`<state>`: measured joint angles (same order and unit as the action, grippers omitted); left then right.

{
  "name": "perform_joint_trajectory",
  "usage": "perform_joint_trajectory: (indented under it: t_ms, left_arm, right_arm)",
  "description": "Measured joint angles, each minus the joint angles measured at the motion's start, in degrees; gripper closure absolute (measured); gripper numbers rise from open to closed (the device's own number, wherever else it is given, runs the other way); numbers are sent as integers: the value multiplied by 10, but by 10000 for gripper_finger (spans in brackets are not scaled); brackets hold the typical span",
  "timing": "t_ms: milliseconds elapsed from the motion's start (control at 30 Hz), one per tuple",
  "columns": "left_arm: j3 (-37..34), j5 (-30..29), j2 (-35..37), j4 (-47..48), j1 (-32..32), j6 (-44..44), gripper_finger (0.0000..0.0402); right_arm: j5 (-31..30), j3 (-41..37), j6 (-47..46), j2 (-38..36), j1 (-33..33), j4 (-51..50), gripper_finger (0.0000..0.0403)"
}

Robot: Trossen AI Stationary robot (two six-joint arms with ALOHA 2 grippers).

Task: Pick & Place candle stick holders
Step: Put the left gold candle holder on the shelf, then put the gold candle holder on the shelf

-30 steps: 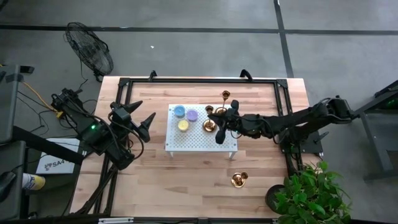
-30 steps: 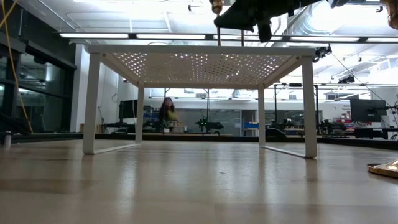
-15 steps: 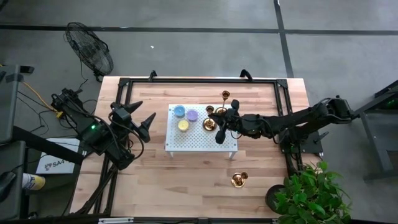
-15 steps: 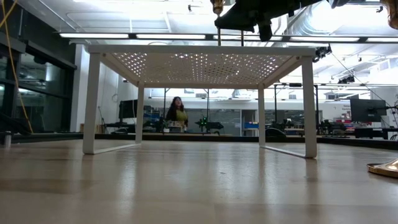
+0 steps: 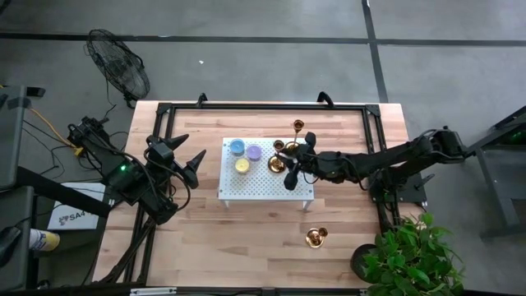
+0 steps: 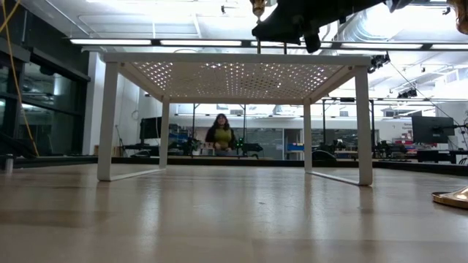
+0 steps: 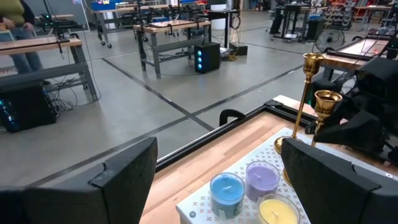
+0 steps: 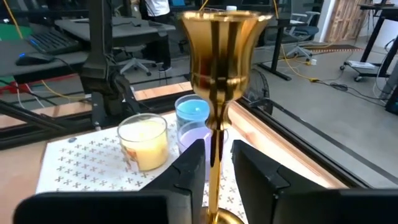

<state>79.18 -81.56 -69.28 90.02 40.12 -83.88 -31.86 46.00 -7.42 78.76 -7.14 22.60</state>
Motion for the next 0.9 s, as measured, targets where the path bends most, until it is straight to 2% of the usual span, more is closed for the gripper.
perform_joint_trajectory:
  t_ms: [167,467,900]
  left_arm:
    - [0,1,0,0,0,0,67]
    - [0,13,0,-1,0,-4,67]
    - [0,16,0,-10,0,-5,67]
  right_arm:
    - [-8,0,0,-4,0,-4,302]
    - [-4,1,-2,-49,0,-67,257]
    - [20,1,-42,-116,-38,-176,251]
